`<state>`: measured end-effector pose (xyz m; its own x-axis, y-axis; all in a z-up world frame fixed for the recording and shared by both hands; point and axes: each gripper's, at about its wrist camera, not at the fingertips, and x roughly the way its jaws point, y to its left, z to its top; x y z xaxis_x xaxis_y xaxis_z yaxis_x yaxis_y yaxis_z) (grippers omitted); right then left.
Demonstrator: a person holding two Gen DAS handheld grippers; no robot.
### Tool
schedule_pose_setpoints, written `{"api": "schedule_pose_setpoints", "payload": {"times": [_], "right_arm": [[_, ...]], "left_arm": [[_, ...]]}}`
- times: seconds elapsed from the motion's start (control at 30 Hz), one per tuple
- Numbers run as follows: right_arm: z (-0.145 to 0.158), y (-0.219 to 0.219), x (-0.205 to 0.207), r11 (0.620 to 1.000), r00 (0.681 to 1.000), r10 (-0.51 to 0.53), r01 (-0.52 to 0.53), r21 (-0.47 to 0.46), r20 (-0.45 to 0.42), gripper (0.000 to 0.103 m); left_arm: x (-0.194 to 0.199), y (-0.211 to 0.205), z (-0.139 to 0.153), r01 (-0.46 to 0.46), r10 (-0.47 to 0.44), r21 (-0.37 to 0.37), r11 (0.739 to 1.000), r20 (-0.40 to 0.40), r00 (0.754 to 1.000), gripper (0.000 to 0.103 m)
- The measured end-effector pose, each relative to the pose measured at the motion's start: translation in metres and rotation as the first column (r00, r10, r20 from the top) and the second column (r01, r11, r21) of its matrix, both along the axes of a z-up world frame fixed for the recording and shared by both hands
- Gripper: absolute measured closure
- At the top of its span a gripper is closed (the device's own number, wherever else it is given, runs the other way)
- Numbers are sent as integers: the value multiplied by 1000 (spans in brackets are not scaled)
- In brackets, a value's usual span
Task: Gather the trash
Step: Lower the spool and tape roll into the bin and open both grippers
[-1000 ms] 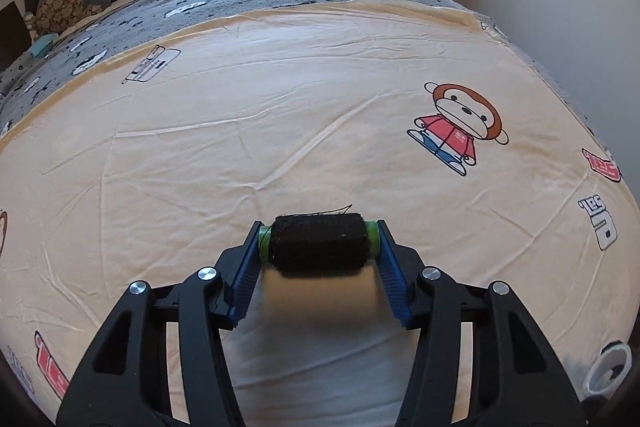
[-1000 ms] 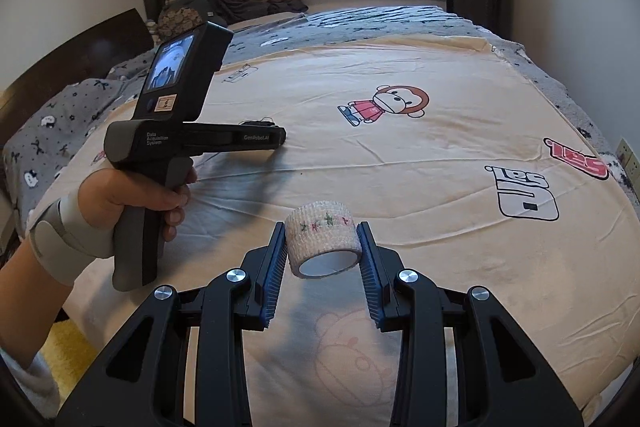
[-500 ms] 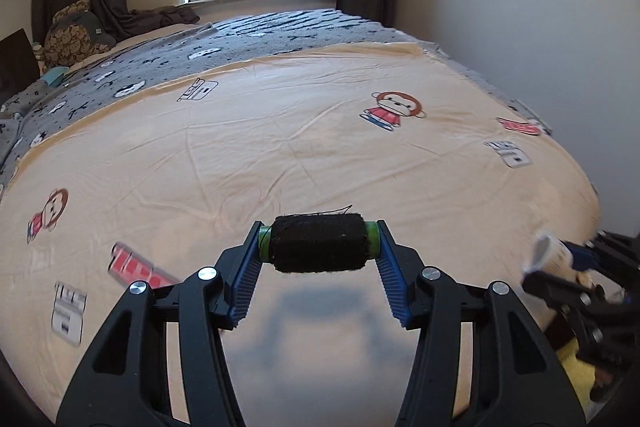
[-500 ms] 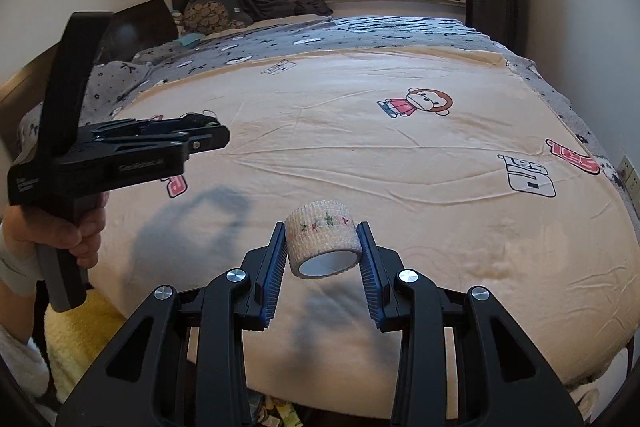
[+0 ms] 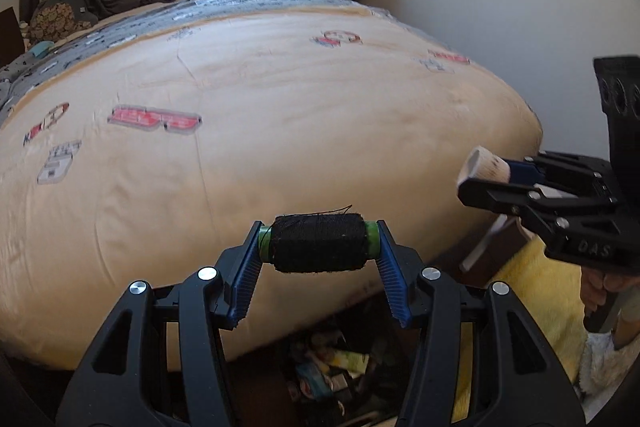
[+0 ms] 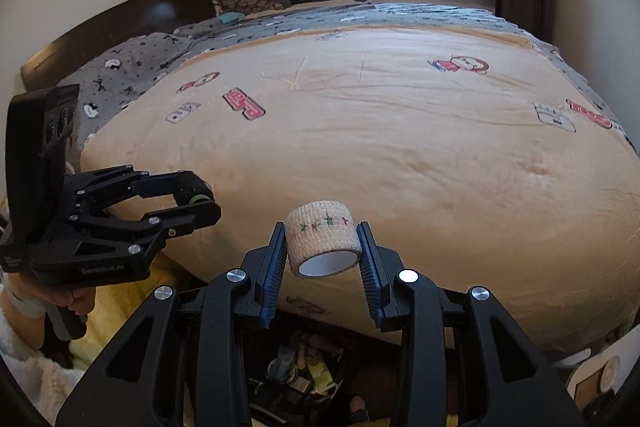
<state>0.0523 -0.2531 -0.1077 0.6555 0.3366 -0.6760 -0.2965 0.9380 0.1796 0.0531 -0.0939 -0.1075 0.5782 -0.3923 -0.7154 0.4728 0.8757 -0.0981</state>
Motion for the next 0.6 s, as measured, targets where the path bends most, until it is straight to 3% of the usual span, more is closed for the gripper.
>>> {"api": "schedule_pose_setpoints", "payload": {"times": [0.33, 0.6], "right_arm": [[-70, 10, -22, 998, 983, -48, 53, 25, -177, 67], [-128, 21, -13, 997, 928, -46, 65, 39, -370, 67]], "left_arm": [[-42, 3, -79, 21, -12, 45, 999, -181, 983, 52], [-34, 0, -142, 56, -27, 69, 996, -371, 928, 52]]}}
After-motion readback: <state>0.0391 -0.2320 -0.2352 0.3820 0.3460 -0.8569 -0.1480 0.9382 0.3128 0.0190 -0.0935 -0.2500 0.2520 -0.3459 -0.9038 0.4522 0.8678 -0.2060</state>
